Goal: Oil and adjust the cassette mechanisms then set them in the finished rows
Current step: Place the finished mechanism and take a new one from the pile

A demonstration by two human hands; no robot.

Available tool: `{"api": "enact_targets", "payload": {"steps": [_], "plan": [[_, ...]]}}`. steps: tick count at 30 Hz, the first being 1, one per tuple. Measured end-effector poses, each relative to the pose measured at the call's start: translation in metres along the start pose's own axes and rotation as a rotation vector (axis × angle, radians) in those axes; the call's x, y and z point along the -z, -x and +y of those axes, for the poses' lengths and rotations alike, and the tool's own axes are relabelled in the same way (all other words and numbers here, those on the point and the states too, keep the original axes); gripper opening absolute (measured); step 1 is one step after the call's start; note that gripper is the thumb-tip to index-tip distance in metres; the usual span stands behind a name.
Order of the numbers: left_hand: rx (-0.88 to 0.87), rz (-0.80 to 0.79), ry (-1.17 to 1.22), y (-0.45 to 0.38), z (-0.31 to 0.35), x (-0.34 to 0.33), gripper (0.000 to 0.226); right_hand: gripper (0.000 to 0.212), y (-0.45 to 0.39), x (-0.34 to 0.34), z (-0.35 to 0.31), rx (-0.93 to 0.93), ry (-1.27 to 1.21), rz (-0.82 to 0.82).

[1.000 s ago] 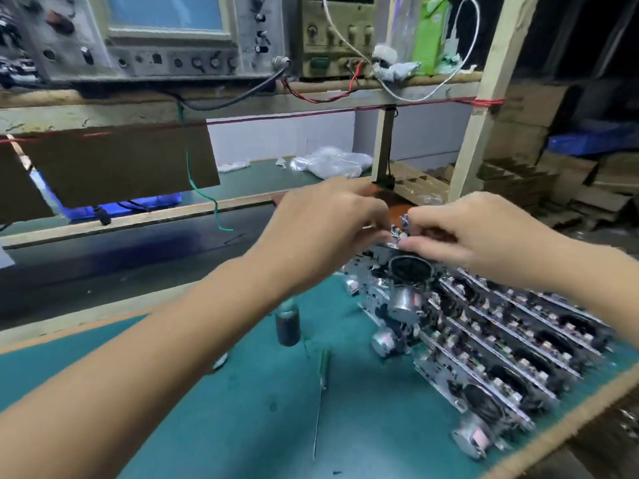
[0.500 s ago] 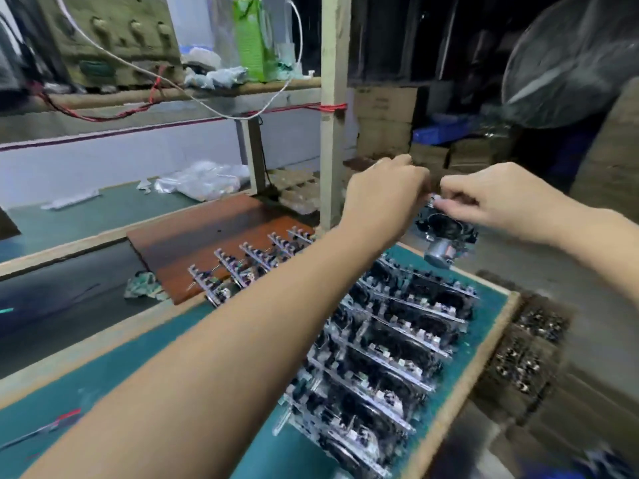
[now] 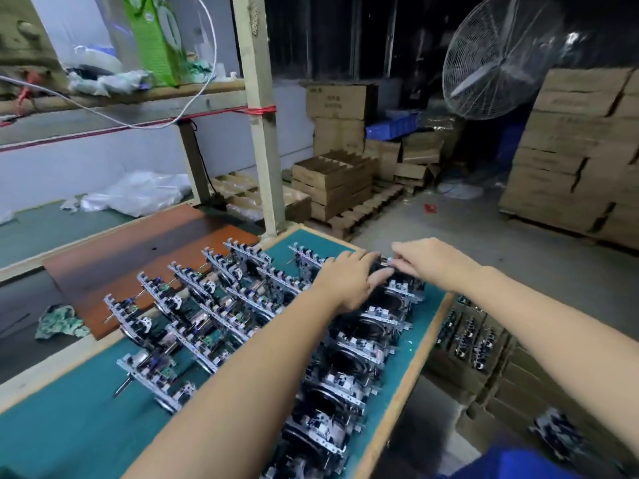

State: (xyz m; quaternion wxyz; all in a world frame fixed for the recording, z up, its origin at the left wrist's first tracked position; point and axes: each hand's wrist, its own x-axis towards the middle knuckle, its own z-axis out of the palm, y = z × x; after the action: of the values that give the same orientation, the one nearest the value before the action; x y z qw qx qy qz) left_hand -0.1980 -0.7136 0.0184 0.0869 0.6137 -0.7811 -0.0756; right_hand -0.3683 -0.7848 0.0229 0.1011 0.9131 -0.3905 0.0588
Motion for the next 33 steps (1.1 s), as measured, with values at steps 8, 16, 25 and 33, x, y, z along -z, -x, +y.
{"api": "enact_targets", "payload": {"steps": [8,16,25,33], "plan": [[0.019,-0.005,-0.05,-0.008,-0.004,-0.017,0.063,0.027,0.001,-0.012,0.004,-0.098,-0.226,0.034],[0.009,-0.01,0.066,-0.002,-0.002,-0.006,0.055,0.05,0.006,0.01,-0.013,-0.258,0.256,0.094],[0.068,0.307,0.012,0.16,-0.037,0.063,0.02,0.021,0.029,0.084,-0.16,0.19,-0.257,0.113],[0.751,0.329,0.145,0.411,-0.1,0.045,0.008,0.022,0.026,0.113,-0.353,0.887,-0.269,-0.065]]}}
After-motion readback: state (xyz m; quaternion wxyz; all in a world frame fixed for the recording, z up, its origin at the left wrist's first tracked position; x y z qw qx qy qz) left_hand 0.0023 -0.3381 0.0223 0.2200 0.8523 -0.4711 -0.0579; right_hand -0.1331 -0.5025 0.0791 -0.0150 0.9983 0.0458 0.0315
